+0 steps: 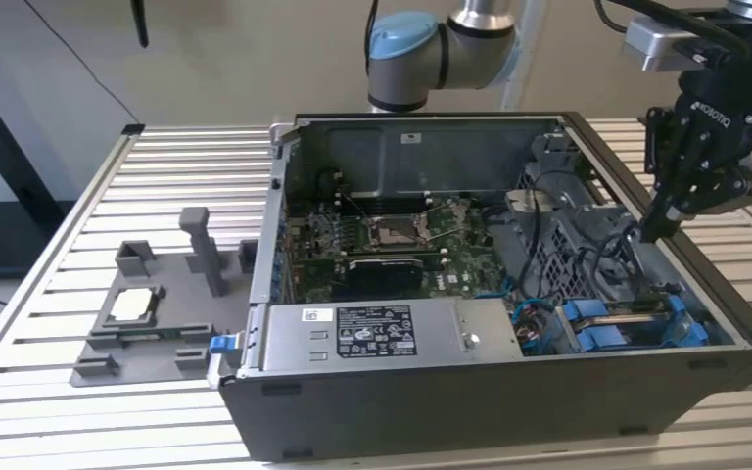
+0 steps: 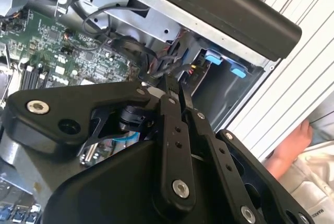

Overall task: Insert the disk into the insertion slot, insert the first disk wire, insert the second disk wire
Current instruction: 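Insert the second disk wire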

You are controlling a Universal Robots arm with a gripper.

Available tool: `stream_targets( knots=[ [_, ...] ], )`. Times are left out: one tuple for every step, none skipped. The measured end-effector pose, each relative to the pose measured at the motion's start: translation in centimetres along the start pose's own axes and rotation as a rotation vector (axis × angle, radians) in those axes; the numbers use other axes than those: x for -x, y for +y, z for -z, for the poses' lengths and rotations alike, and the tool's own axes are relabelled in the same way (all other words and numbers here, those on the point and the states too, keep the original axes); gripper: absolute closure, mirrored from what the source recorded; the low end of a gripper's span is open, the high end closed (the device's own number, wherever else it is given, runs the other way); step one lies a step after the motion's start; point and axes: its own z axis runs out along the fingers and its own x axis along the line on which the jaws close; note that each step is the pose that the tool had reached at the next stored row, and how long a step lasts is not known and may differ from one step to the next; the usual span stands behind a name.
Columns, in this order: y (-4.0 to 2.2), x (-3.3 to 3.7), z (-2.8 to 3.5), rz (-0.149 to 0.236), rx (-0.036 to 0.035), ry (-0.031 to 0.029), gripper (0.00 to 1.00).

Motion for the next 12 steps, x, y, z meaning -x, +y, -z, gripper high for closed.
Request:
stream_targets(
  knots=[
    [0.15, -0.01, 0.02, 0.0, 0.0, 0.0001, 0.84],
    [0.3, -0.03, 0.05, 0.0, -0.0001, 0.0002, 0.84],
    [0.45, -0.04, 0.07, 0.0, -0.0002, 0.0004, 0.84],
    [0.61, -0.05, 0.09, 0.0, -0.0003, 0.0007, 0.84],
    [0.78, -0.06, 0.1, 0.0, -0.0004, 0.0009, 0.84],
    [0.96, -0.08, 0.1, 0.0, -0.0006, 0.0013, 0.84],
    [1.13, -0.09, 0.11, 0.0, -0.0008, 0.0016, 0.84],
    [1.31, -0.1, 0.11, 0.0, -0.0011, 0.0021, 0.84],
    [1.46, -0.11, 0.12, 0.0, -0.0013, 0.0023, 0.84],
    [1.57, -0.11, 0.15, 0.0, -0.0015, 0.0025, 0.84],
    [1.68, -0.12, 0.19, 0.0, -0.0017, 0.0027, 0.84],
    [1.8, -0.12, 0.22, 0.0, -0.0018, 0.0025, 0.84]
  ],
)
